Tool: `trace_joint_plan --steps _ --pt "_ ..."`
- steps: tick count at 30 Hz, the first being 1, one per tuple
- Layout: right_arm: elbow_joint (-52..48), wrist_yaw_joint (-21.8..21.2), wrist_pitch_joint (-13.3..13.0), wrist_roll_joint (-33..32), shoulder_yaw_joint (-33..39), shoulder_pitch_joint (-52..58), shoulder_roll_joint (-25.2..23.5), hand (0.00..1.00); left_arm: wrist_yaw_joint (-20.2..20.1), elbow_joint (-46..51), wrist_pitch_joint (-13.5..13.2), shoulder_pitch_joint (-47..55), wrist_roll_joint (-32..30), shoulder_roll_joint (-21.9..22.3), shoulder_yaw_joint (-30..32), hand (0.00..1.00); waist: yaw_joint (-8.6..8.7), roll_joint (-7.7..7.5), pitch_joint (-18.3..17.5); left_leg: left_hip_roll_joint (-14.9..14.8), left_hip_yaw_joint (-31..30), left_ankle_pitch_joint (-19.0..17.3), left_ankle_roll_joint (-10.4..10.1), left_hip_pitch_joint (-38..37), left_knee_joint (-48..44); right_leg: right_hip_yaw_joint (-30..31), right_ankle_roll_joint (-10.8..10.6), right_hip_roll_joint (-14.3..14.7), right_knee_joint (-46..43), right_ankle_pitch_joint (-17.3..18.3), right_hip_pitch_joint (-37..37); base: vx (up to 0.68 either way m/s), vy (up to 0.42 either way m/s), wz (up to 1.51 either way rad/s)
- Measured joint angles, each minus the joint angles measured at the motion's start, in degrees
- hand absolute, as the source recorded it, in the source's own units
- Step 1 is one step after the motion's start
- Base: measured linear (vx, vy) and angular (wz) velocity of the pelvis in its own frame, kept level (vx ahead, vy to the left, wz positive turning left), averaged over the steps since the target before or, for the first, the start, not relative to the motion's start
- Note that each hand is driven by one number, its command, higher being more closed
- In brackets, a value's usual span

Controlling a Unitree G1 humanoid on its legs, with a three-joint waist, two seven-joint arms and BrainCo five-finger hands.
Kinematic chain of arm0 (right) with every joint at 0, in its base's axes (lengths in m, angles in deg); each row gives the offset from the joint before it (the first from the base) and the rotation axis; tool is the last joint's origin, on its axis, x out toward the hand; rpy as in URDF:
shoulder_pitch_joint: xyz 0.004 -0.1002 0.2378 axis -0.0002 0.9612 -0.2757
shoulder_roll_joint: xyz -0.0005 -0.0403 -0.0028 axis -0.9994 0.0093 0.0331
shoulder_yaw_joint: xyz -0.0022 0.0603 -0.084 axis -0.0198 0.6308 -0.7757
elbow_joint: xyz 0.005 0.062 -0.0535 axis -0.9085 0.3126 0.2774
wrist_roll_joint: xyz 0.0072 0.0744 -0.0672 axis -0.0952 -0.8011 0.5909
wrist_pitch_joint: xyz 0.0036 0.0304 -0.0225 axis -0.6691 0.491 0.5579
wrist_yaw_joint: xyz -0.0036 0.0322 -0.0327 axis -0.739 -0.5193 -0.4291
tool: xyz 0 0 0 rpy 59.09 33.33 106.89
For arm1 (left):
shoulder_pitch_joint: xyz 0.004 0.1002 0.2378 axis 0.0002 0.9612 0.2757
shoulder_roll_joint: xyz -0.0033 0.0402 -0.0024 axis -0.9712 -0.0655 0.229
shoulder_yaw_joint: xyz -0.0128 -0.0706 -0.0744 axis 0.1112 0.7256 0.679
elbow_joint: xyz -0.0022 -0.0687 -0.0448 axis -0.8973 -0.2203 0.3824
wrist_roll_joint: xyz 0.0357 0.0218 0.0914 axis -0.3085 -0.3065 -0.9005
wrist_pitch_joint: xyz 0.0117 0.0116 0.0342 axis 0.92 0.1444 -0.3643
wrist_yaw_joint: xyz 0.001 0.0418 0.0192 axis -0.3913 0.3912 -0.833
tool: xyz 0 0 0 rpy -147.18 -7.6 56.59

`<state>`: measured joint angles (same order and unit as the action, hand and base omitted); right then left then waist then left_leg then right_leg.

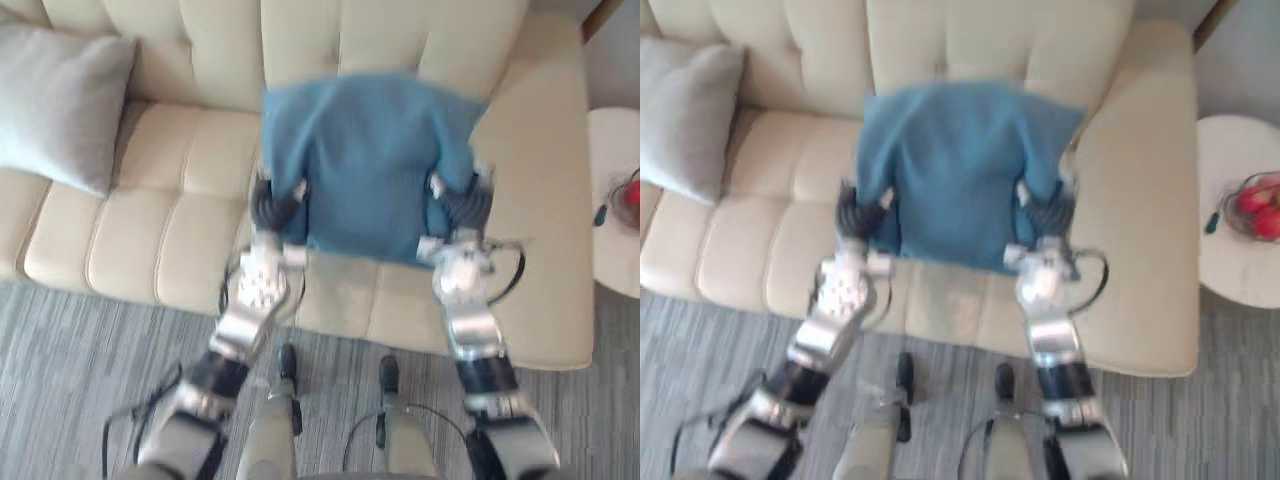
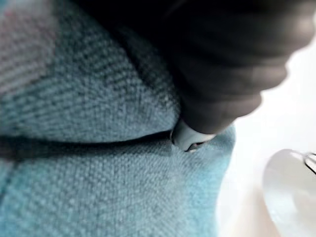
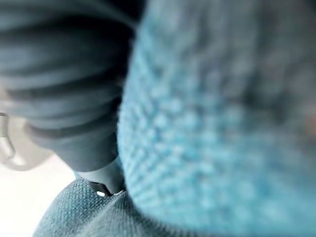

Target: Pick up cushions and gather them together orderly.

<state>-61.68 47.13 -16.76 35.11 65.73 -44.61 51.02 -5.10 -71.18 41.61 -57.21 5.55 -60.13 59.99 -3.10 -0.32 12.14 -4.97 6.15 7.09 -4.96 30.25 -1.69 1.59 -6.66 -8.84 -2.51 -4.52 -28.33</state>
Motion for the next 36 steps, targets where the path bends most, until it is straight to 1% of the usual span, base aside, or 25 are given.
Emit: trace_joint_plan --steps 2,3,4,5,6,7,8,10,11,12,13,16,17,19,21,24,25,27,28,29,31,32,33,34,36 --pt "6.50 2.08 -0.02 1.28 1.15 -11.12 0.87 1.00 1.47 -5.34 -0.69 -10.39 -0.54 -1.29 1.92 1.00 0.64 0.43 3.80 0.25 -0.39 2.53 0.19 0.28 3.22 -0.37 -0.26 -0.06 2.77 -2.18 -0.28 -0.08 0.011 0.08" --pt "8.03 2.56 -0.02 1.50 1.16 -13.45 1.44 1.00 1.85 -7.03 -1.12 -12.71 -0.55 -1.52 2.59 0.00 0.80 0.51 4.13 0.32 -0.41 2.98 0.18 1.01 3.72 -0.38 -0.24 -0.08 3.37 -2.66 -1.00 -0.05 0.019 0.05" --pt "11.22 3.55 -0.09 1.69 1.25 -17.69 1.83 0.00 2.60 -10.30 -1.50 -16.96 -0.54 -1.90 4.03 0.00 0.87 0.75 4.93 0.46 -0.65 3.84 0.33 2.40 4.37 -0.63 -0.27 -0.18 4.60 -3.71 -2.01 -0.02 0.018 0.04" --pt "12.75 3.88 -0.07 1.68 1.51 -19.69 1.81 0.00 2.63 -11.72 -1.53 -18.87 -0.53 -2.20 4.53 0.00 1.01 0.80 5.86 0.54 -0.65 4.18 0.34 2.52 4.75 -0.62 -0.29 -0.23 5.22 -4.08 -2.02 -0.03 0.027 0.04" --pt "15.59 4.65 -0.04 1.66 2.34 -22.78 1.71 0.00 2.70 -14.96 -1.56 -22.23 -0.55 -2.79 5.14 0.00 1.04 0.81 7.66 0.57 -0.75 4.47 0.37 3.00 4.97 -0.66 -0.27 -0.25 6.09 -4.59 -2.12 -0.02 0.026 0.04" --pt "18.63 5.25 0.05 1.60 3.35 -25.18 1.72 0.00 2.68 -18.19 -1.56 -24.97 -0.60 -3.34 5.30 0.00 1.05 1.04 8.59 0.58 -1.16 5.24 0.39 3.83 5.45 -0.81 -0.26 -0.24 6.57 -4.99 -2.77 -0.03 0.023 0.08" --pt "19.87 5.57 0.11 1.50 3.62 -26.01 1.78 0.00 2.62 -19.71 -1.55 -26.10 -0.61 -3.32 5.55 0.00 1.09 1.25 8.71 0.59 -1.67 5.54 0.13 4.32 5.82 -0.97 -0.28 -0.23 6.83 -5.11 -3.19 -0.02 0.016 0.09" --pt "25.25 5.77 1.31 -0.07 5.41 -29.35 1.66 0.00 2.56 -26.23 -1.50 -30.55 -0.47 -3.24 6.34 0.00 1.05 1.62 9.19 0.49 -2.01 6.79 -0.05 6.41 7.51 -1.14 -0.34 -0.12 6.91 -5.24 -5.87 -0.01 0.006 0.03" --pt "25.90 5.76 1.59 -0.61 5.56 -29.64 1.62 0.00 2.54 -27.43 -1.48 -31.35 -0.42 -3.17 6.34 0.00 1.02 1.61 9.41 0.48 -1.98 6.79 -0.05 6.90 7.52 -1.12 -0.34 -0.13 6.92 -5.24 -6.36 0.00 0.000 0.00" --pt "27.65 5.43 1.76 -3.37 6.02 -30.45 1.65 0.00 2.30 -29.83 -1.40 -33.22 -0.01 -3.16 6.34 0.00 1.03 1.62 10.71 0.46 -1.96 6.79 -0.05 7.37 7.52 -1.15 -0.34 -0.14 6.90 -5.24 -6.85 -0.01 0.032 -0.01" --pt "28.62 4.87 1.67 -6.06 7.02 -30.57 1.63 0.00 1.56 -31.59 -1.39 -34.42 0.05 -2.94 6.45 0.00 1.01 1.59 11.02 0.38 -1.92 6.80 -0.06 8.60 7.52 -1.17 -0.34 -0.11 6.78 -5.24 -8.08 0.00 0.000 0.00" --pt "28.84 2.52 1.43 -10.07 7.90 -30.69 1.81 0.00 -0.81 -31.93 -1.47 -35.07 0.02 -2.44 7.38 0.00 1.07 1.59 11.17 0.17 -1.84 7.06 -0.45 11.91 7.51 -1.24 -0.36 0.01 6.25 -5.26 -11.66 -0.01 0.025 -0.02" --pt "28.89 0.98 1.46 -11.68 7.96 -30.38 2.05 0.00 -1.83 -32.47 -1.48 -34.43 0.17 -1.01 9.23 0.00 1.10 1.59 11.65 -0.26 -1.82 7.16 -0.60 12.95 7.51 -1.26 -0.37 0.14 5.89 -5.26 -12.85 -0.01 0.051 -0.04" --pt "28.89 -0.29 1.33 -12.76 7.80 -28.76 2.02 0.00 -2.66 -32.40 -1.90 -31.62 0.79 0.15 11.18 0.00 1.03 1.55 11.73 -0.64 -1.80 7.16 -0.60 13.47 7.52 -1.30 -0.37 0.48 5.25 -5.26 -13.72 0.00 0.048 -0.06" --pt "28.78 -1.17 0.96 -12.76 7.53 -25.58 1.65 0.00 -3.00 -31.58 -2.45 -26.51 1.18 1.49 13.18 0.00 0.97 1.55 11.72 -1.23 -1.77 7.25 -0.75 13.46 7.52 -1.43 -0.39 1.03 3.89 -5.23 -14.28 -0.01 0.039 -0.06" --pt "28.09 -2.14 0.37 -12.75 6.70 -21.66 1.54 0.00 -3.14 -28.90 -2.80 -20.65 1.20 3.08 14.66 0.00 0.71 1.54 11.72 -1.61 -1.74 7.40 -0.98 13.43 7.52 -1.48 -0.44 1.42 2.54 -5.16 -14.80 -0.03 0.048 -0.01" --pt "26.48 -2.88 0.36 -12.74 6.42 -19.37 1.47 0.00 -3.20 -27.83 -2.78 -18.49 1.27 3.68 15.21 0.00 0.64 1.53 11.71 -1.63 -1.76 7.58 -1.25 13.31 7.52 -1.48 -0.49 1.44 2.21 -5.08 -14.81 -0.04 0.044 0.02" --pt "24.97 -3.31 0.36 -12.72 5.54 -17.00 1.51 0.00 -3.62 -26.59 -2.74 -16.19 1.27 3.79 15.18 0.00 0.60 1.51 11.70 -1.69 -1.73 7.74 -1.28 12.92 7.52 -1.49 -0.52 1.51 1.61 -5.04 -14.75 -0.04 0.045 -0.01" --pt "23.17 -4.31 0.32 -12.57 5.08 -13.84 1.53 0.00 -4.46 -25.57 -2.70 -13.62 1.23 3.87 15.00 0.00 0.43 1.50 11.70 -1.69 -1.51 7.83 -1.27 11.72 7.53 -1.37 -0.44 1.51 0.45 -4.34 -14.27 -0.04 0.036 -0.03" --pt "22.78 -4.70 0.37 -12.56 5.01 -12.75 1.53 0.00 -4.68 -25.57 -2.64 -13.03 1.24 3.87 14.90 0.00 0.35 1.50 11.70 -1.67 -1.45 7.84 -1.28 11.19 7.52 -1.36 -0.29 1.50 0.10 -3.92 -13.94 -0.05 0.047 -0.05" --pt "20.65 -6.16 0.68 -12.37 4.78 -6.36 1.26 0.00 -5.69 -23.26 -2.57 -9.25 1.25 3.94 14.25 0.00 0.11 1.41 11.65 -2.06 -1.35 7.83 -1.34 8.10 7.54 -1.38 -0.09 1.82 -1.19 -3.04 -11.51 -0.03 0.026 -0.03" --pt "19.69 -6.47 0.71 -12.36 4.82 -4.93 1.26 0.00 -5.87 -22.64 -2.57 -8.58 1.25 3.91 13.93 0.00 0.06 1.38 11.63 -2.15 -1.35 7.82 -1.34 7.57 7.54 -1.40 0.06 1.89 -1.47 -2.82 -11.12 0.00 0.000 0.00" --pt "16.68 -7.35 0.70 -12.29 4.81 -0.86 1.15 0.00 -6.68 -20.66 -2.60 -6.27 1.25 3.69 13.46 0.00 0.07 1.32 11.60 -2.45 -1.34 7.69 -1.50 5.98 7.54 -1.49 0.06 2.11 -1.94 -2.34 -9.79 0.00 0.000 0.00" --pt "15.66 -7.69 0.72 -12.18 4.84 0.60 1.05 0.00 -6.82 -20.07 -2.60 -5.33 1.26 3.65 13.43 0.00 0.09 1.26 11.55 -2.55 -1.33 7.63 -1.58 5.43 7.54 -1.50 0.01 2.20 -2.13 -2.16 -9.32 -0.02 -0.015 -0.04" --pt "10.46 -9.01 0.71 -11.38 5.08 8.08 0.19 0.00 -7.77 -17.03 -2.63 0.58 1.31 3.52 13.57 0.00 0.21 0.96 11.34 -3.01 -1.26 7.37 -1.86 1.92 7.54 -1.52 0.43 2.61 -3.38 -1.06 -6.60 0.00 -0.030 -0.04"
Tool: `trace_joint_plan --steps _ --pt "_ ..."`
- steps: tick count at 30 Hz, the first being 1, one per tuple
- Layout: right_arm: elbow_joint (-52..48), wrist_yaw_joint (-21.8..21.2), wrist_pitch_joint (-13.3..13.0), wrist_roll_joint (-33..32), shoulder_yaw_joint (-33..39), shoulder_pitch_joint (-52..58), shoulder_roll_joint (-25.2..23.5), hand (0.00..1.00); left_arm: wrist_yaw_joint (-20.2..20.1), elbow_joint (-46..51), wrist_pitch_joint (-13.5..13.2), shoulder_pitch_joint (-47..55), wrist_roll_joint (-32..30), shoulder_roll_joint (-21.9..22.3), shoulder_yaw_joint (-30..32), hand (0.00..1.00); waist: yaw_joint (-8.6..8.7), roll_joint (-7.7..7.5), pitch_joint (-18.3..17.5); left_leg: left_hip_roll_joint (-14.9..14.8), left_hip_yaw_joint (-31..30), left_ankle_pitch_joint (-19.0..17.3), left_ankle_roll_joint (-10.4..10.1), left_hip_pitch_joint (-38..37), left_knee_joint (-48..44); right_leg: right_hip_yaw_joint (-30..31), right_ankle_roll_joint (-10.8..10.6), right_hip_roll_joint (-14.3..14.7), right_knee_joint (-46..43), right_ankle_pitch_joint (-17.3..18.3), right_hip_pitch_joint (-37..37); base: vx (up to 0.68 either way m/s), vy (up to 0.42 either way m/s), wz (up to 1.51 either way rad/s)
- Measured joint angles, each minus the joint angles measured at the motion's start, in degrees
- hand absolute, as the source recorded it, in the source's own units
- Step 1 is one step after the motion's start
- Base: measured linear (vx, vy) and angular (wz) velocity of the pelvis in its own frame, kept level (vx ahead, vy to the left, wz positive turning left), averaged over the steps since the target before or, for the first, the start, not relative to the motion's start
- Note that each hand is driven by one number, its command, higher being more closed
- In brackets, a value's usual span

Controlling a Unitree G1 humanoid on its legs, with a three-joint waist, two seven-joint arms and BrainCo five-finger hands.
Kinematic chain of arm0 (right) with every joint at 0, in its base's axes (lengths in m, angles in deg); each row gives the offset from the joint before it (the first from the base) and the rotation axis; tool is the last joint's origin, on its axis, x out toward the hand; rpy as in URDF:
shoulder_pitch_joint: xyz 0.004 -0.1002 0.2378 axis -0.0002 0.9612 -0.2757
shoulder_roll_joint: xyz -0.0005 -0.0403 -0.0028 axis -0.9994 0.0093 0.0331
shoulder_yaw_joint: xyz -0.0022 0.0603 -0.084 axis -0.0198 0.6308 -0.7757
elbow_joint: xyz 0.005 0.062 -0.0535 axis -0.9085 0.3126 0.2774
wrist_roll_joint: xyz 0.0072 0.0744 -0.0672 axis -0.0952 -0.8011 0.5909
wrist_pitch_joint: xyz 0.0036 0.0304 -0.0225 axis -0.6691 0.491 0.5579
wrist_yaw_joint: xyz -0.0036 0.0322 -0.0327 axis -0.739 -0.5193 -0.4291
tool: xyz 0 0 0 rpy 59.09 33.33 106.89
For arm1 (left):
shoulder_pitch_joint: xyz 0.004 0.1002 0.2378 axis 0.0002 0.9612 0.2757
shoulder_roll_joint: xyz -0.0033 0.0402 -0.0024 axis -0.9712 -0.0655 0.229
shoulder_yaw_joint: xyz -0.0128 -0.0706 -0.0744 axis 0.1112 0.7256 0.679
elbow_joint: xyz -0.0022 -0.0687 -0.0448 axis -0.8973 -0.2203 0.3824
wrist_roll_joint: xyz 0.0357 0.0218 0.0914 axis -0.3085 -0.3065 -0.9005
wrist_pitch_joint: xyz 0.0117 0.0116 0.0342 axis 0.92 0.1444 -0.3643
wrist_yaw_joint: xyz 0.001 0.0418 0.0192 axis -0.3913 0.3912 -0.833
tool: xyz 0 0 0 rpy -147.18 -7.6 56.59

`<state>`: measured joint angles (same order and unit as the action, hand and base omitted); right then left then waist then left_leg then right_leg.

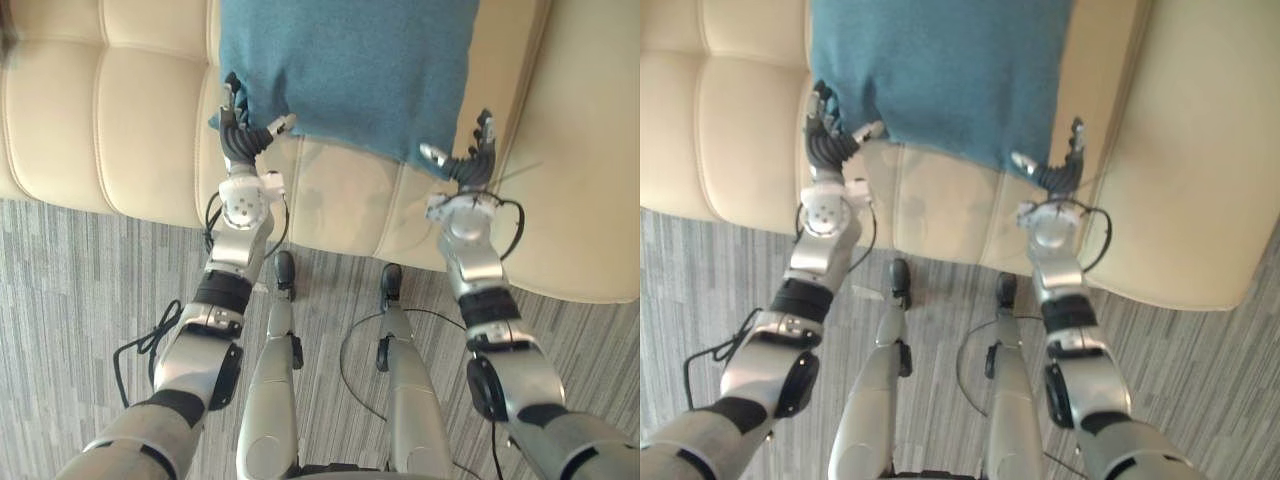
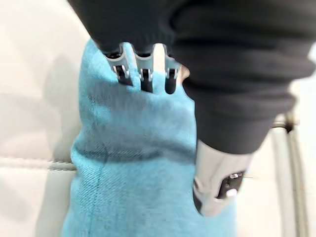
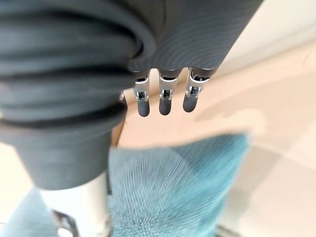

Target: Pick up cushions and gather them together orderly.

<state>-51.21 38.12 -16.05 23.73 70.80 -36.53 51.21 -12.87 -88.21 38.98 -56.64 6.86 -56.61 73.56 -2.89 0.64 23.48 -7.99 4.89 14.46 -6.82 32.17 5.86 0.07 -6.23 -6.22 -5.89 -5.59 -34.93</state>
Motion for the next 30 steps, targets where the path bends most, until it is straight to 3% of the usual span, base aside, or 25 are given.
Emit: trace_joint_plan --steps 5,10,13,21,30 --pt "-5.52 -3.62 -0.14 -0.06 0.40 16.20 -3.84 0.00 -2.66 5.42 -0.02 17.48 2.09 3.06 0.26 0.00 -0.15 -1.25 -2.01 -0.54 -0.52 -1.51 -0.70 -7.04 -0.01 -1.12 0.76 0.46 -2.72 3.52 6.25 0.04 -0.055 0.07" --pt "-5.43 -9.60 -0.26 -0.06 0.55 30.49 -7.31 0.00 -7.42 4.89 0.73 35.01 3.34 7.16 2.37 0.00 -0.47 -2.53 -7.01 -0.39 -0.50 -3.66 -0.71 -14.49 -0.02 -1.53 0.78 0.34 -3.77 6.38 13.31 0.08 -0.048 0.06" --pt "0.44 -12.87 -0.33 0.13 0.80 36.31 -9.26 0.00 -10.49 -0.86 1.75 41.85 1.58 7.83 4.03 0.00 -0.54 -2.53 -13.11 -0.30 -0.55 -5.14 -0.85 -18.17 -0.14 -2.18 0.92 0.25 -3.24 7.73 17.43 0.11 -0.019 0.07" --pt "19.74 -16.15 -0.26 0.11 6.46 40.28 -12.28 0.00 -13.94 -21.74 4.41 46.05 -6.60 10.04 10.73 0.00 -0.52 -1.43 -21.46 -0.38 -0.40 -8.56 -0.90 -25.81 -0.76 -3.19 1.01 0.19 0.01 9.70 26.47 0.07 -0.002 0.02" --pt "31.11 -17.93 0.00 -0.81 12.79 40.52 -11.99 0.00 -15.17 -29.39 5.49 46.96 -11.21 9.59 15.79 0.00 -0.24 -1.35 -23.40 -0.20 -0.84 -9.73 -1.61 -30.25 -0.03 -4.12 0.72 0.09 3.64 9.02 32.64 0.06 0.000 0.04"
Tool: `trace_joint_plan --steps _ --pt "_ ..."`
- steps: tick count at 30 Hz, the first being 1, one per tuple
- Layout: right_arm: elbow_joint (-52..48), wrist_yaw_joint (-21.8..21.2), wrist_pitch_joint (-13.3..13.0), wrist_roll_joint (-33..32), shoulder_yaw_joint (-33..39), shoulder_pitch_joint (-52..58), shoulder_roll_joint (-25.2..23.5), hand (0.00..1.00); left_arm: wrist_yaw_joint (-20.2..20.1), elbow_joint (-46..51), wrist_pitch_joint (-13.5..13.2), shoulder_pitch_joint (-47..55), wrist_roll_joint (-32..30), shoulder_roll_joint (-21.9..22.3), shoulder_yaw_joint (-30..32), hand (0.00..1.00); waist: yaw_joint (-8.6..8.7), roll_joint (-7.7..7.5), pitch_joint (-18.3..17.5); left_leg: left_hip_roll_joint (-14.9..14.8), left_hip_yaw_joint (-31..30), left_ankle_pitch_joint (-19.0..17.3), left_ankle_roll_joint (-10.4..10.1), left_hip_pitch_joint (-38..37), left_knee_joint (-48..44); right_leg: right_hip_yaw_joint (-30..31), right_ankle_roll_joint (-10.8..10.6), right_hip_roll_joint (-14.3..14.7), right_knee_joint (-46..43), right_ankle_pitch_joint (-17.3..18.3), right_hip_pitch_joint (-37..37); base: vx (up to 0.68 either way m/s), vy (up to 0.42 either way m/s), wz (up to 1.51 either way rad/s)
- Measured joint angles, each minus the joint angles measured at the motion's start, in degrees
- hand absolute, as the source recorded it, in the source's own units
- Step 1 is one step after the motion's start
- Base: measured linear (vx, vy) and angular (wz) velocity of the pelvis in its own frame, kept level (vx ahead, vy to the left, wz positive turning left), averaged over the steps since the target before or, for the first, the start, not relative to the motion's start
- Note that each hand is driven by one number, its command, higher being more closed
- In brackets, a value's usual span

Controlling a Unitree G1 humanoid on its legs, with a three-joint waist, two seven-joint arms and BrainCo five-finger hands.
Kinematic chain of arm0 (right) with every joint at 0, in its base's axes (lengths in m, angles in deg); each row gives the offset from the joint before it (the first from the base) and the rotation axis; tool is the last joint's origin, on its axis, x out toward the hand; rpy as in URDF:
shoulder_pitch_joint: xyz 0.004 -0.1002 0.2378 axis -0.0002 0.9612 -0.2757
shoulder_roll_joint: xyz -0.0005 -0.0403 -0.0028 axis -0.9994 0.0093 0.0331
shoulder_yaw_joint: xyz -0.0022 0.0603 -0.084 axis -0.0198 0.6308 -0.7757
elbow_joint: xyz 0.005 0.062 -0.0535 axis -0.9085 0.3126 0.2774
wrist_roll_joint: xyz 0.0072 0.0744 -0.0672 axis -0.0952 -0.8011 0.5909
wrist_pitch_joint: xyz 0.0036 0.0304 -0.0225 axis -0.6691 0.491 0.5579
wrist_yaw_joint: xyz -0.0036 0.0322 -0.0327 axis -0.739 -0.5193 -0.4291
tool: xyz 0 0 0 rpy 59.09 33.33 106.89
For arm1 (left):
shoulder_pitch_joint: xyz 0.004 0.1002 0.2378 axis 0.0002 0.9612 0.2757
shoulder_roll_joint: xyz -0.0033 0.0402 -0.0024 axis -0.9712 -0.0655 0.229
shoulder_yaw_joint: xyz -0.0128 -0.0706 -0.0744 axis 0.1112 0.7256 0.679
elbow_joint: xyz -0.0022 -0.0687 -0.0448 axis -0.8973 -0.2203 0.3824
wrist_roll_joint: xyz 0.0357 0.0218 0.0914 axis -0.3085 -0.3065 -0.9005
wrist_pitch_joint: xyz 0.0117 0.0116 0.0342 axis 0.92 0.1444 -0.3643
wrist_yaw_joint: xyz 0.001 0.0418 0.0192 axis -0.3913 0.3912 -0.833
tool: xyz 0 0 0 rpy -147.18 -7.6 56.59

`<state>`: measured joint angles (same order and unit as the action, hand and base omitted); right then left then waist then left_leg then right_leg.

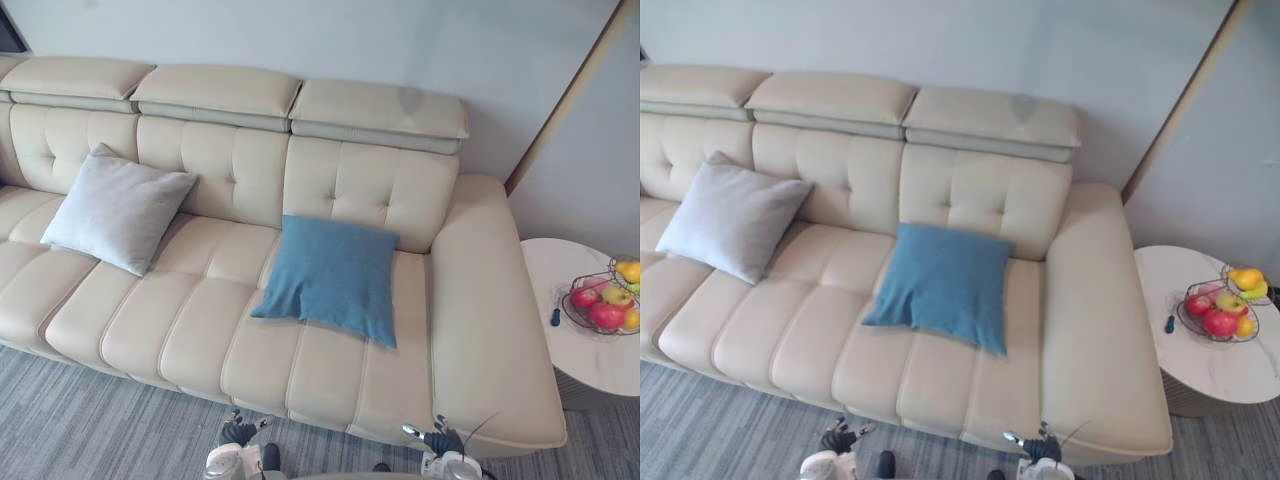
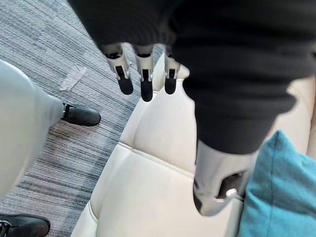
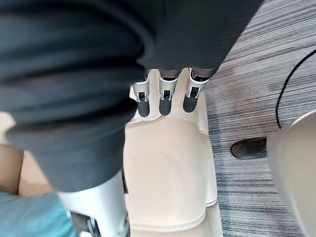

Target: Pick up cushions and gather them together orderly.

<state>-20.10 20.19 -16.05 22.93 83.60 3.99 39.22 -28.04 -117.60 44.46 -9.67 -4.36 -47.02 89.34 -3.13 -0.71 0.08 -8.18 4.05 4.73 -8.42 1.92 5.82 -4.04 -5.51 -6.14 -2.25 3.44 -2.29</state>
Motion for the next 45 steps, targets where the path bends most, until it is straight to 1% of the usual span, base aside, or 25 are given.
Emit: trace_joint_plan --steps 4,5,11,13,18,21,24,25,27,29,31,32,33,34,35,36,37,38,39,40,41,42,43,44,45 --pt "2.62 -0.45 0.00 -0.52 1.25 -0.47 0.40 0.00 -0.53 -1.81 0.10 0.02 -0.29 -0.71 0.01 0.00 0.38 -0.08 -0.15 0.64 -1.36 -0.15 0.04 -0.31 0.00 -0.49 -0.05 -0.42 0.61 -0.07 1.18 0.07 0.000 0.07" --pt "7.86 -1.14 0.42 -0.45 1.15 -3.74 4.66 0.00 -0.99 -3.02 0.75 1.17 -1.55 -4.61 -0.13 0.00 3.22 0.29 1.37 1.86 -2.82 -3.04 0.31 -3.28 -0.01 -1.52 -0.32 -1.38 0.36 2.57 4.45 0.01 0.000 0.05" --pt "7.85 -1.14 0.42 -0.44 1.15 -3.66 4.66 0.00 -0.99 -3.02 0.75 1.32 -1.56 -4.59 -0.13 0.00 3.22 0.45 1.53 1.85 -2.80 -3.03 0.31 -3.41 -0.02 -1.51 -0.32 -1.38 0.24 2.57 4.54 0.00 0.000 0.00" --pt "7.85 -1.13 0.43 -0.34 1.13 -3.53 4.62 0.00 -0.99 -3.02 0.73 1.28 -1.83 -4.48 -0.13 0.00 3.22 0.51 2.80 1.84 -2.60 -3.04 0.32 -4.84 -0.01 -1.50 -0.27 -1.42 -0.16 2.66 5.76 0.00 0.000 0.00" --pt "7.53 -1.08 0.56 0.78 0.90 -2.71 4.13 0.00 -0.91 -2.93 0.66 1.75 -3.03 -3.50 0.01 0.00 3.16 0.70 3.16 1.72 -1.12 -3.03 0.32 -6.63 -0.01 -0.81 -0.29 -1.52 -1.64 3.01 6.35 -0.06 0.005 -0.10" --pt "6.76 -0.88 1.21 1.21 0.40 -1.71 3.21 0.00 -0.68 -2.83 0.58 1.85 -3.65 -2.68 0.04 0.00 2.87 1.05 3.42 1.47 2.36 -3.07 0.37 -8.69 0.00 1.60 -0.31 -1.48 -2.73 3.00 6.27 -0.09 0.017 -0.40" --pt "3.92 -0.35 1.60 2.62 -0.07 -0.78 2.70 0.00 -0.61 -2.52 0.60 1.85 -3.69 -2.37 0.02 0.00 2.85 0.79 4.06 1.31 4.99 -3.16 0.45 -10.11 0.01 3.41 -0.35 -1.38 -3.59 2.97 6.04 -0.11 0.015 -0.48" --pt "2.86 -0.10 1.60 3.33 -1.57 -0.63 2.29 0.00 -0.59 -1.71 0.58 1.98 -3.71 -2.13 0.02 0.00 2.77 0.50 4.23 0.95 7.78 -3.48 0.76 -10.35 0.02 5.00 -0.30 -1.08 -4.00 2.89 4.71 -0.15 0.010 -0.68" --pt "2.82 -0.07 1.66 4.26 -3.69 -1.39 1.91 0.00 -0.53 -1.58 0.26 1.55 -3.73 -2.22 0.04 0.00 2.26 -0.12 4.46 0.14 12.67 -3.54 0.81 -10.01 0.00 5.86 0.04 -0.91 -5.17 2.49 1.38 -0.12 0.007 -0.89" --pt "1.53 -0.01 1.91 5.35 -5.08 -2.60 0.52 0.00 -0.19 -1.58 0.03 0.29 -4.50 -2.86 -0.10 0.00 1.69 -1.09 5.89 -0.78 17.35 -3.65 0.35 -8.38 -1.55 6.06 -0.78 -0.98 -6.62 0.64 -1.83 -0.10 -0.011 -0.86" --pt "0.32 0.54 1.84 5.29 -5.04 -2.62 -0.71 0.00 0.37 -1.37 0.05 -1.41 -4.78 -3.30 0.00 0.00 2.66 -3.04 7.35 -1.67 17.64 -4.39 0.54 -5.54 -5.23 5.19 -0.47 -1.15 -6.56 -0.26 -3.19 -0.08 -0.041 -0.25" --pt "0.19 0.77 1.87 5.28 -5.03 -2.51 -1.45 0.00 0.38 -1.10 0.11 -1.79 -4.81 -3.20 -0.09 0.00 2.64 -3.55 7.42 -1.96 17.87 -4.29 0.40 -4.67 -6.16 4.83 -0.77 -1.26 -5.92 -0.87 -3.50 -0.05 -0.038 0.03" --pt "0.13 1.09 1.94 5.31 -4.98 -2.49 -1.52 0.00 0.33 0.30 0.12 -1.92 -4.82 -2.27 0.10 0.00 2.44 -3.22 7.55 -3.63 19.33 -4.07 0.75 -3.05 -7.20 3.77 -0.97 -1.52 -6.03 -0.93 -3.82 -0.01 -0.044 0.14" --pt "-0.89 1.07 2.10 5.65 -4.72 -2.39 -1.30 0.00 0.39 0.94 0.04 -2.30 -4.81 -1.37 0.87 0.00 2.46 -2.93 7.74 -4.47 18.95 -4.09 0.73 -2.31 -7.89 1.11 1.81 -2.29 -16.12 2.52 -6.34 0.03 -0.064 0.31" --pt "-1.33 1.08 2.04 5.74 -4.74 -2.09 -1.43 0.00 0.45 1.31 0.06 -2.49 -4.77 -1.12 1.30 0.00 2.35 -3.20 7.62 -4.66 18.58 -4.10 0.75 -1.90 -9.13 -0.52 1.86 -4.02 -25.93 5.62 -7.48 0.04 -0.086 0.50" --pt "-1.02 1.08 1.90 5.77 -4.92 -1.58 -1.82 0.00 0.46 2.07 0.07 -2.06 -4.74 -1.22 1.33 0.00 2.22 -3.91 7.17 -4.41 18.23 -4.09 0.74 -1.92 -10.55 -1.86 1.34 -7.04 -34.60 6.94 -7.00 0.04 -0.159 0.50" --pt "-0.38 0.97 1.77 5.91 -5.20 -1.93 -2.16 0.00 0.47 2.43 0.09 -1.90 -4.71 -1.91 1.81 0.00 2.17 -4.82 6.74 -3.84 18.36 -4.15 0.72 -0.86 -12.67 -2.17 0.32 -7.85 -35.25 6.81 -7.58 0.02 -0.156 0.39" --pt "-0.28 0.99 1.63 6.41 -5.34 -2.41 -2.28 0.00 0.45 2.49 0.18 -2.14 -4.64 -1.47 2.30 0.00 2.16 -4.95 6.22 -4.51 19.28 -4.56 0.77 1.37 -15.62 -3.78 0.19 -7.06 -34.53 6.50 -7.77 -0.04 -0.107 0.20" --pt "-0.31 1.21 1.55 7.18 -5.47 -3.41 -1.33 0.00 0.47 2.29 0.27 -1.91 -4.60 -0.20 2.23 0.00 0.98 -2.82 6.08 -2.12 18.55 -6.25 2.57 2.79 -15.22 -2.22 -0.09 -6.03 -26.83 6.48 -4.36 -0.07 0.059 -0.05" --pt "-0.17 1.37 1.65 7.61 -5.51 -4.21 0.15 0.00 0.51 2.47 0.05 -1.05 -4.54 1.32 1.98 0.00 0.19 -0.53 6.01 -0.59 19.71 -5.07 5.66 2.35 -12.88 -1.21 -0.25 -4.72 -23.71 7.69 -1.77 -0.07 0.089 -0.20" --pt "0.71 1.54 1.65 7.90 -5.98 -5.49 -0.01 0.00 0.71 2.95 -0.27 -1.33 -4.00 1.15 1.83 0.00 -0.16 -1.60 6.95 -0.35 21.01 -3.83 4.48 2.70 -13.53 -1.66 -1.03 -5.73 -21.37 9.95 -1.41 -0.06 -0.010 -0.29" --pt "1.15 1.49 1.78 8.25 -6.45 -6.37 -0.18 0.00 0.65 2.93 -0.24 -1.64 -3.78 0.78 1.68 0.00 -0.44 -1.68 7.00 -0.55 21.20 -3.92 4.39 3.58 -14.50 -2.12 -1.13 -5.61 -19.39 10.59 -0.74 -0.11 -0.145 -0.22" --pt "1.05 1.53 1.75 8.65 -7.36 -7.67 -0.25 0.00 0.66 2.36 -0.11 -1.63 -3.44 0.11 1.13 0.00 -0.39 -0.89 7.59 -1.58 21.00 -4.13 4.05 4.54 -15.81 -2.60 -0.85 -4.30 -14.57 10.63 1.01 -0.13 -0.162 -0.12" --pt "0.94 1.62 1.56 8.76 -7.73 -8.39 0.19 0.00 0.64 1.46 -0.08 -1.79 -3.37 -0.03 0.90 0.00 -0.06 0.70 8.87 -3.01 20.00 -3.84 3.53 4.59 -16.59 -3.41 -0.08 -2.63 -12.15 9.06 2.95 -0.15 -0.122 -0.02" --pt "0.99 1.72 1.48 8.90 -7.80 -8.28 0.49 0.00 0.63 1.10 -0.12 -1.57 -3.24 -0.02 0.19 0.00 0.20 1.33 9.56 -3.87 19.14 -3.37 2.81 4.17 -16.46 -3.76 0.45 -1.59 -11.26 8.51 4.18 -0.19 -0.106 0.16"
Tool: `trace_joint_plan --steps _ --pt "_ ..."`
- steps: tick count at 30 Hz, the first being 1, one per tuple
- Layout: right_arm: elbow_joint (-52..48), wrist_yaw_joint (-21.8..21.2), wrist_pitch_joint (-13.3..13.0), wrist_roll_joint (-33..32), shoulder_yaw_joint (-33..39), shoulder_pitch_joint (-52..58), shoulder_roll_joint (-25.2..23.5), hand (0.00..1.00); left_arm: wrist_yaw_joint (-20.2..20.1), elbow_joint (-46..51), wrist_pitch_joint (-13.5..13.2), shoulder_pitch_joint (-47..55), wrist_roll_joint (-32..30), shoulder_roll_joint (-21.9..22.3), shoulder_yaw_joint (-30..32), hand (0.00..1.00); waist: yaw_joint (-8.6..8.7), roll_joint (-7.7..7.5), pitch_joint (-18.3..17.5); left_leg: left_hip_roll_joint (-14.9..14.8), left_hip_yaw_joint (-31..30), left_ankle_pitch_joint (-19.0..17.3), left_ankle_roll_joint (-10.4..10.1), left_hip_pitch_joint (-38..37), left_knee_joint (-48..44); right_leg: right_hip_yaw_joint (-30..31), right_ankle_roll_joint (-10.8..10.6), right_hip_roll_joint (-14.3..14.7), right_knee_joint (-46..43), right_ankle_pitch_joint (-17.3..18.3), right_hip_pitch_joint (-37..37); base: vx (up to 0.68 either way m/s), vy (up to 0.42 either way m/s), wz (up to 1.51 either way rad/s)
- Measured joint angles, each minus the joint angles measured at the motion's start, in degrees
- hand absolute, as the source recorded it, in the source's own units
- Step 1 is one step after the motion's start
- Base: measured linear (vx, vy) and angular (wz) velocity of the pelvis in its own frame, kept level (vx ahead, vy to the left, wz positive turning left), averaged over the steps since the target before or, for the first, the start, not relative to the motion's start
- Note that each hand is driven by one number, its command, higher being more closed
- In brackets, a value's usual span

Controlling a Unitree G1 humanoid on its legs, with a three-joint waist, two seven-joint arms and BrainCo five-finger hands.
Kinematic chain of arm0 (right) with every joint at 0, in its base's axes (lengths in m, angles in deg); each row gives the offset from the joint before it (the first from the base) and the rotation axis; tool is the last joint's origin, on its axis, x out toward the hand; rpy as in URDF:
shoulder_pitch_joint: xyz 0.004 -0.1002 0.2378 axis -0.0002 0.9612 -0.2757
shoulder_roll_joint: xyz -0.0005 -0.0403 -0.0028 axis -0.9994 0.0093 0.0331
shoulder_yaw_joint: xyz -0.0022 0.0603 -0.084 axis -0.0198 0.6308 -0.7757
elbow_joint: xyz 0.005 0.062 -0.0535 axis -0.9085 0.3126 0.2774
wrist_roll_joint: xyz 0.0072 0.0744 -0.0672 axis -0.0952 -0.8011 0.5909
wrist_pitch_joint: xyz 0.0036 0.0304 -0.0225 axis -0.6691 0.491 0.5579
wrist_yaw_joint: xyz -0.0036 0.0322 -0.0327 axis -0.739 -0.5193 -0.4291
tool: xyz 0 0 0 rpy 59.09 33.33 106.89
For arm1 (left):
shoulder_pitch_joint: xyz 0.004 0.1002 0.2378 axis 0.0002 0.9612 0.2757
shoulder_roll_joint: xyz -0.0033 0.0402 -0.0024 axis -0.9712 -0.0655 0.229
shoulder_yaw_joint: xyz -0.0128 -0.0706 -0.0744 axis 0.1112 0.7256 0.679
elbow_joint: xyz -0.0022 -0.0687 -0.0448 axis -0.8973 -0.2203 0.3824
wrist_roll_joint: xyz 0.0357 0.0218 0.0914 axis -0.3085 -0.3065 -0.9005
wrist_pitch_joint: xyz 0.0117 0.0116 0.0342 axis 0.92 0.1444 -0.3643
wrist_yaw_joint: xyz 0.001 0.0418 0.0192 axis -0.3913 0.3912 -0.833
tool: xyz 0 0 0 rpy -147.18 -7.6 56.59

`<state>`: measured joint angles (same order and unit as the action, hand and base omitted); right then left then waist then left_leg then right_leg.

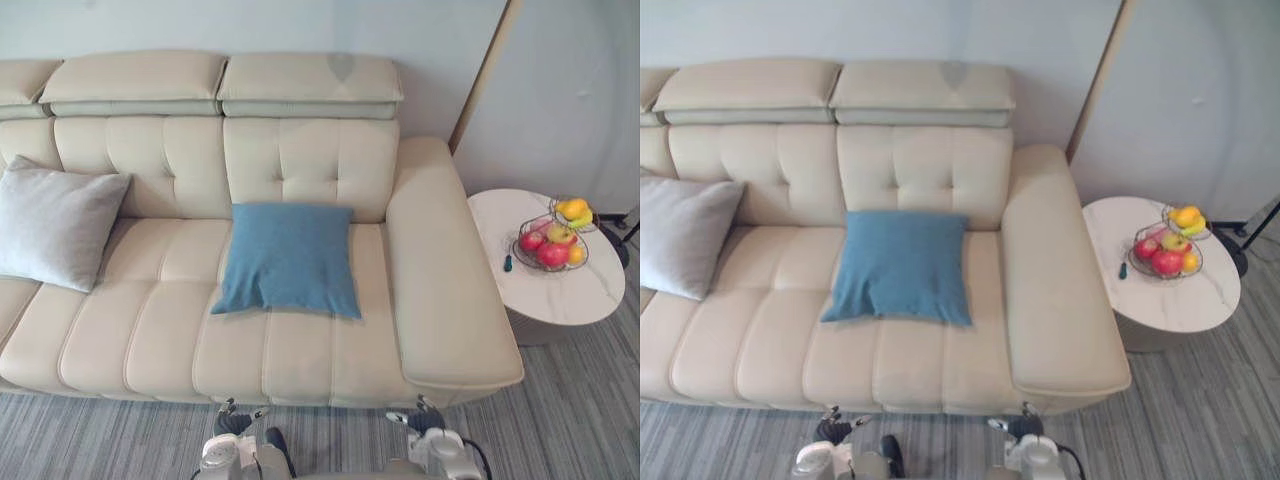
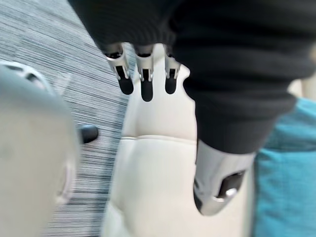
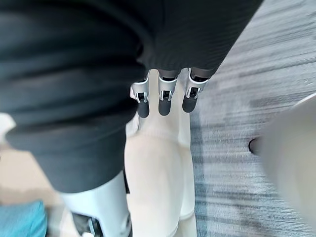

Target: Pick up cushions and gather them together orderly.

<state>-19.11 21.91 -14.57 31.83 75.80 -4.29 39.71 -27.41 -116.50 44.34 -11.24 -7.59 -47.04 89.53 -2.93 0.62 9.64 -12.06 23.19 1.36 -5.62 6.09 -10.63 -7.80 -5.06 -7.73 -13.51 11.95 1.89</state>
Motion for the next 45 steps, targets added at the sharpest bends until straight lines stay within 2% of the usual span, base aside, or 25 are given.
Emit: trace_joint_plan --steps 2,4,8,10,13,15,17,21,24,26,27,28,30,31,33,35,36,37,38,39,40,41,42,44,45 --pt "0.42 0.33 0.38 0.91 0.04 1.00 0.81 0.00 0.03 -0.01 -0.13 0.19 0.97 0.02 -0.38 0.00 0.40 0.56 0.41 -0.79 -3.01 2.03 -1.48 -0.11 0.16 -0.99 0.72 0.62 -2.00 0.46 -0.81 -0.21 -0.119 0.16" --pt "0.39 0.48 0.57 0.90 0.03 1.56 1.48 0.00 -0.01 0.32 -0.35 0.37 0.96 0.10 -0.28 0.00 0.52 -0.04 0.68 -0.44 -5.70 2.60 -1.46 0.60 0.19 -0.95 1.27 0.13 -3.26 0.74 -2.53 -0.17 -0.038 -0.11" --pt "-0.22 1.34 1.06 0.98 1.25 3.19 1.54 0.00 0.02 0.96 -0.29 0.91 0.96 1.67 3.27 0.00 0.48 -0.02 0.70 1.75 -13.05 -9.58 -1.28 0.82 -11.04 4.49 1.54 -0.27 -5.41 0.38 -6.51 -0.11 0.142 -0.59" --pt "-0.46 1.22 1.10 0.97 1.08 3.62 1.25 0.00 0.02 1.00 -0.26 1.25 1.09 1.81 4.91 0.00 0.37 -0.02 0.31 2.16 -12.05 -14.04 -1.87 -0.29 -10.73 7.49 0.07 0.11 -6.09 0.20 -7.88 -0.08 0.211 -0.81" --pt "-0.43 1.22 1.12 1.66 1.27 4.85 -0.48 0.00 0.06 0.99 -0.26 2.00 1.06 1.15 6.64 0.00 0.87 -2.11 -1.55 4.13 -10.05 -14.42 -1.58 -0.86 -8.21 9.17 -0.02 -1.43 -1.21 -3.45 -7.79 0.00 0.182 -0.41" --pt "-0.35 1.21 1.16 1.94 1.15 5.04 -0.89 0.00 0.07 0.97 -0.27 2.45 1.02 0.90 6.64 0.00 0.80 -2.52 -2.62 4.61 -9.40 -14.40 -1.53 -1.31 -7.17 9.69 -0.48 -1.47 1.26 -5.84 -7.37 0.08 0.108 -0.34" --pt "-0.24 1.22 1.15 1.90 1.25 5.35 -0.84 0.00 0.07 0.30 -0.22 2.18 1.02 0.89 6.63 0.00 0.83 -2.24 -2.80 4.70 -8.51 -14.34 -1.33 -2.57 -6.58 9.95 -1.52 -1.37 3.64 -6.91 -5.66 0.13 0.068 -0.28" --pt "-0.08 1.23 1.15 1.75 1.60 5.68 -0.56 0.00 -0.02 -1.88 0.06 1.62 0.88 1.72 6.57 0.00 0.75 -0.88 -4.24 4.10 -6.48 -13.88 -0.79 -5.18 -6.11 11.92 -1.25 0.08 4.62 -7.18 -5.18 0.17 0.002 -0.38" --pt "-0.06 1.03 1.11 1.09 1.43 4.40 -0.59 0.00 -0.04 -2.48 0.13 1.40 0.84 2.42 6.63 0.00 0.62 0.45 -4.68 2.57 -4.02 -13.94 -0.67 -5.89 -6.63 14.27 0.56 2.38 2.50 -8.40 -8.50 0.13 -0.053 -1.20" --pt "0.00 0.91 1.14 0.82 0.22 3.45 -0.86 0.00 -0.09 -2.92 0.28 1.43 0.82 2.88 6.62 0.00 0.33 1.40 -4.93 0.15 2.16 -14.02 -0.49 -7.60 -6.43 9.22 3.71 5.03 -0.45 -11.45 -12.82 0.08 -0.040 -1.76" --pt "-0.07 0.89 1.10 0.82 -0.12 3.34 -0.85 0.00 -0.11 -2.94 0.34 1.43 0.85 2.96 6.62 0.00 0.20 1.56 -4.91 -0.51 4.37 -13.95 -0.19 -8.48 -6.07 3.96 5.24 5.39 -0.44 -12.53 -13.76 0.09 -0.115 -1.97" --pt "-0.28 0.91 1.08 0.77 0.09 2.83 -0.77 0.00 -0.14 -2.85 0.45 1.55 0.85 2.82 6.47 0.00 0.36 2.10 -4.84 -1.07 7.13 -13.91 0.61 -10.56 -4.38 -8.29 9.13 3.50 -0.93 -9.71 -14.17 0.08 -0.136 -1.67" --pt "0.06 0.91 1.17 0.78 1.04 3.09 -0.55 0.00 -0.19 -2.87 0.74 1.44 0.85 2.05 5.65 0.00 0.98 0.83 -4.87 1.12 10.85 -13.95 0.52 -13.04 -2.79 -21.83 11.64 -0.46 -5.64 -3.37 -14.91 0.08 -0.146 -1.23" --pt "-0.01 0.94 1.04 0.74 2.00 3.32 -0.18 0.00 -0.24 -3.05 1.10 1.30 0.84 2.01 5.33 0.00 1.57 1.14 -4.57 1.45 12.29 -13.89 0.45 -14.45 -2.33 -23.01 10.81 -0.35 -6.48 -3.59 -14.74 0.07 -0.133 -1.14" --pt "0.54 0.94 0.91 0.74 2.24 2.96 1.14 0.00 -0.32 -3.83 1.15 1.15 0.78 1.81 5.18 0.00 2.25 2.00 -4.43 0.82 12.35 -13.86 0.39 -15.20 -2.98 -19.48 10.45 1.97 -6.06 -3.40 -14.88 0.07 -0.121 -0.96" --pt "2.32 0.97 1.00 0.54 3.39 2.80 1.97 0.00 -0.47 -4.31 1.32 1.22 0.72 1.71 4.17 0.00 2.42 2.24 -3.88 -4.12 11.20 -13.72 0.78 -11.57 -16.88 -16.35 10.92 4.22 -5.63 -1.62 -14.33 0.11 -0.167 -0.85" --pt "2.05 1.07 0.94 0.04 4.37 2.89 1.86 0.00 -0.46 -4.11 1.37 1.10 0.69 1.46 4.34 0.00 2.67 2.36 -3.40 -5.96 9.66 -13.15 1.75 -9.90 -22.10 -16.03 10.98 5.00 -5.61 -1.47 -13.66 0.12 -0.207 -0.60" --pt "1.95 1.45 0.94 -0.71 4.40 2.93 1.72 0.00 -0.51 -3.41 1.32 0.83 0.75 1.62 5.26 0.00 2.88 2.45 -2.41 -9.12 5.68 -10.52 6.36 -6.37 -32.18 -14.13 11.77 6.81 -5.60 -0.83 -12.00 0.11 -0.191 -0.67" --pt "1.93 1.50 1.00 -0.94 4.27 3.08 1.71 0.00 -0.50 -2.69 1.33 0.87 0.71 1.84 6.27 0.00 2.55 2.16 -1.87 -10.33 1.73 -11.11 8.53 -3.34 -39.56 -12.21 12.75 8.39 -6.04 -0.18 -11.10 0.12 -0.158 -0.92" --pt "1.92 1.69 1.10 -1.43 4.26 3.01 1.67 0.00 -0.49 -2.37 1.31 0.91 0.70 1.88 6.50 0.00 2.21 2.20 -1.48 -9.74 -1.55 -13.06 7.42 -1.35 -43.30 -10.53 13.76 9.28 -6.59 0.73 -10.51 0.13 -0.103 -1.17" --pt "1.93 1.94 1.26 -1.58 4.12 3.02 1.60 0.00 -0.47 -1.49 1.29 0.93 0.70 1.88 6.29 0.00 1.99 2.12 -1.28 -6.78 -6.68 -15.59 4.46 1.70 -45.62 -7.82 14.24 10.50 -6.93 1.47 -9.92 0.12 -0.066 -1.10" --pt "1.93 1.97 1.37 -1.58 4.06 3.02 1.56 0.00 -0.47 -1.28 1.28 0.95 0.72 1.92 6.04 0.00 1.81 2.06 -1.25 -5.27 -8.58 -16.44 3.44 2.95 -45.50 -6.44 14.40 10.94 -6.89 1.57 -9.74 0.20 -0.076 -1.67" --pt "1.97 2.09 1.43 -1.57 4.06 2.70 1.40 0.00 -0.43 -0.31 1.19 0.93 0.76 2.49 5.64 0.00 0.87 1.94 -1.16 -1.02 -12.87 -18.73 2.35 5.52 -42.50 -1.93 13.88 12.20 -6.84 1.31 -9.38 0.19 -0.040 -1.54" --pt "1.99 2.34 1.59 -1.57 4.14 2.82 1.35 0.00 -0.33 0.08 1.06 0.91 0.77 2.90 5.53 0.00 0.49 1.85 -0.88 2.40 -16.44 -20.01 1.41 6.32 -35.14 2.23 12.90 13.44 -6.45 0.91 -8.63 0.23 0.025 -1.69" --pt "1.97 2.56 1.62 -1.57 4.04 2.60 1.13 0.00 -0.22 0.50 0.88 0.64 0.75 3.08 5.59 0.00 0.29 1.56 -0.71 6.60 -23.69 -20.70 0.77 7.33 -27.90 6.79 12.46 14.69 -5.76 0.78 -7.88 0.26 0.102 -1.71"
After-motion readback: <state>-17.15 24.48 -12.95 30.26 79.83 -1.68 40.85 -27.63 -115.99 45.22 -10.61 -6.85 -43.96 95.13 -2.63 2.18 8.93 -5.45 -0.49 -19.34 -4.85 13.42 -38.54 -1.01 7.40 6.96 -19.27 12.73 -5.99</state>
